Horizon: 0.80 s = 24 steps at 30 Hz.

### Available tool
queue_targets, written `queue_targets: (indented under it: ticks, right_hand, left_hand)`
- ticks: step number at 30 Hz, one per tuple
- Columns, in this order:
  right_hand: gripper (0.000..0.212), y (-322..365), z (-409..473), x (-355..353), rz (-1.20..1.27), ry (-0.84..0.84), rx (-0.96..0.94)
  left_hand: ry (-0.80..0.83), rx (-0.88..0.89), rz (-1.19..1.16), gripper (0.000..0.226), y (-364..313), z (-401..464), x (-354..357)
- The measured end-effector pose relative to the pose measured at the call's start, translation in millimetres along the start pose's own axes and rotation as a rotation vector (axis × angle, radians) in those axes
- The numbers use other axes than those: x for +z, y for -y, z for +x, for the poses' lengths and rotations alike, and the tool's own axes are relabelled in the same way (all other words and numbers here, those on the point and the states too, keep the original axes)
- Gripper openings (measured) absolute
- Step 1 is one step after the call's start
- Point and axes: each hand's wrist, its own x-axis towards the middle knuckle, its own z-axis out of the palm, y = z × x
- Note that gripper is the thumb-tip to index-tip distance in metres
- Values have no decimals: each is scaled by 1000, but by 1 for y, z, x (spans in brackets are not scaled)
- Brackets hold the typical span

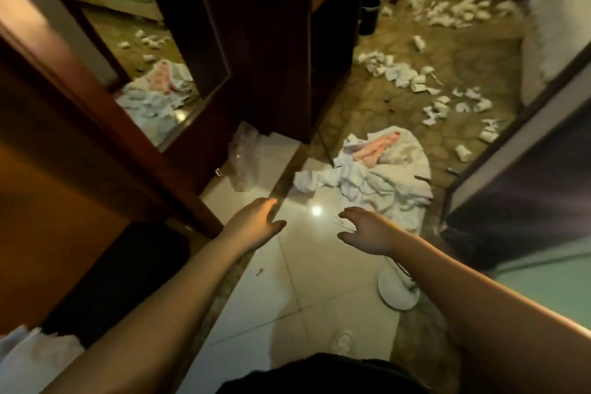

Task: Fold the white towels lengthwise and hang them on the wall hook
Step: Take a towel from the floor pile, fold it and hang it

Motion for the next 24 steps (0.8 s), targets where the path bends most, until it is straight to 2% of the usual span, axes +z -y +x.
queue_targets:
  ticks: [3, 8, 13, 24]
  right_hand:
    - [60, -50, 6, -6, 58, 13, 101]
    - [53, -120, 34, -10, 128, 38, 251]
    - [50, -179, 73, -15, 203, 69, 417]
    - [47, -296, 216, -27, 368, 164, 725]
  left_hand:
    - [42, 2, 7, 66, -31, 42, 20]
    - [111, -2, 90, 56, -71, 109, 38]
    - [241, -4, 113, 56, -97, 195, 55]
    - [508, 80, 249, 49, -130, 442, 81]
